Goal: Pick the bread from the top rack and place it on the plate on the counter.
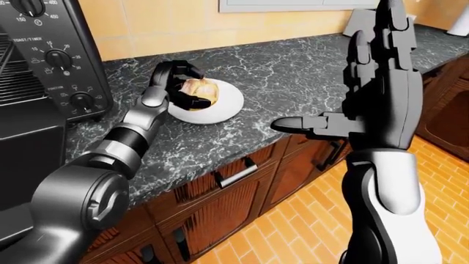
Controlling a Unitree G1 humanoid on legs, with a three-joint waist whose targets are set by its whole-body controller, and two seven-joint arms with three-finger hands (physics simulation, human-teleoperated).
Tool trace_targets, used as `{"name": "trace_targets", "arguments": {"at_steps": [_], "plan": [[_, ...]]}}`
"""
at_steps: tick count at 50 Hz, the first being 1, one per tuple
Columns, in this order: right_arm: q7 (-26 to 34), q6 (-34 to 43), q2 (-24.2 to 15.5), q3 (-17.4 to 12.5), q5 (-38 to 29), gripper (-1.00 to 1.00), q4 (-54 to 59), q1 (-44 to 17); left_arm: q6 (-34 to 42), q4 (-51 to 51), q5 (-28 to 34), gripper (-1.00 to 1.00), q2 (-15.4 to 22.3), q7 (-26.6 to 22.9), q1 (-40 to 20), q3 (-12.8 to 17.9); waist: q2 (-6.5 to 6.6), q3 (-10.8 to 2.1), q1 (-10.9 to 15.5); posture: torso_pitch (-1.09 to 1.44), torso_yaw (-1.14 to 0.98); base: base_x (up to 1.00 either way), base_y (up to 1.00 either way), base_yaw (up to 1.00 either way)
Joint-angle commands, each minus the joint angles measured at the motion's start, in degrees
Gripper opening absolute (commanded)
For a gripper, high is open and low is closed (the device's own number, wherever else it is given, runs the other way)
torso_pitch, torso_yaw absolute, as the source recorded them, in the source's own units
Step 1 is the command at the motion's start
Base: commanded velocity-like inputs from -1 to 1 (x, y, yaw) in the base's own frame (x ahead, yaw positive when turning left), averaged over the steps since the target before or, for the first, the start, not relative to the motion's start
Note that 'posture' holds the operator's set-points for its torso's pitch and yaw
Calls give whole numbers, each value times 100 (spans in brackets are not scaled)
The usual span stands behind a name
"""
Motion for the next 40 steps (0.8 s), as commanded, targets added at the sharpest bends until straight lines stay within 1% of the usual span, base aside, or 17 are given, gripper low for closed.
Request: {"name": "trace_targets", "arguments": {"at_steps": [1, 5, 8, 13, 14, 16, 17, 20, 21, 22, 23, 31, 32, 33, 36, 37, 40], "plan": [[-20, -125, -64, -56, -20, 100, -120, -133, -183, -261, 6, -25, 50, 39, -263, 0, 2, -146, -2, 0, -54, 0, 0, 0], [-28, -122, -62, -33, -42, 100, -109, -155, -206, -255, 23, -24, 52, 65, -231, 4, 3, -145, -5, 0, -54, 0, 0, 0], [-23, -134, -57, -26, -61, 100, -101, -147, -213, -249, 37, -26, 41, 70, -201, 8, 4, -148, -7, 0, -54, 0, 0, 0], [-5, -142, -54, -29, -80, 100, -97, -137, -201, -241, 61, -18, 30, 57, -162, 13, 4, -153, -5, 0, -54, 0, 0, 0], [-8, -129, -52, -31, -72, 100, -105, -147, -199, -241, 65, -7, 30, 55, -156, 14, 4, -153, -5, 0, -54, 0, 0, 0], [-6, -111, -58, -44, -57, 100, -115, -156, -191, -241, 75, 0, 32, 48, -154, 13, 5, -153, -5, 0, -54, 0, 0, 0], [-4, -110, -60, -53, -51, 100, -111, -159, -189, -241, 79, 15, 33, 49, -152, 13, 6, -153, -6, 0, -54, 0, 0, 0], [-4, -85, -79, -64, -31, 100, -124, -173, -179, -243, 91, 25, 34, 40, -148, 11, 6, -151, -6, 0, -54, 0, 0, 0], [-7, -74, -79, -70, -16, 100, -127, -185, -170, -241, 97, 35, 33, 34, -152, 8, 6, -150, -7, 0, -54, 0, 0, 0], [-11, -63, -87, -75, -8, 100, -128, -193, -168, -242, 99, 39, 32, 30, -157, 8, 6, -150, -7, 0, -54, 0, 0, 0], [-12, -55, -95, -77, -3, 100, -132, -199, -169, -242, 100, 51, 31, 31, -160, 10, 5, -150, -7, 0, -54, 0, 0, 0], [-36, -48, -105, -63, 10, 100, -137, -208, -159, -240, 118, 56, 27, 37, -168, 14, -2, -156, -8, 0, -54, 0, 0, 0], [-35, -45, -106, -73, 17, 100, -143, -203, -159, -241, 118, 64, 27, 29, -170, 15, -2, -157, -8, 0, -54, 0, 0, 0], [-37, -41, -106, -82, 23, 100, -152, -196, -157, -241, 117, 67, 30, 30, -172, 17, -3, -158, -8, 0, -54, 0, 0, 0], [-41, -47, -104, -76, 22, 100, -154, -188, -159, -242, 116, 95, 34, 35, -167, 20, -3, -158, -6, 0, -54, 0, 0, 0], [-41, -50, -104, -75, 21, 100, -151, -187, -157, -242, 115, 100, 35, 33, -168, 20, -2, -157, -7, 0, -54, 0, 0, 0], [-46, -39, -108, -66, 22, 100, -155, -198, -167, -250, 98, 100, 52, 31, -207, 28, -1, -155, -8, 0, -54, 0, 0, 0]]}}
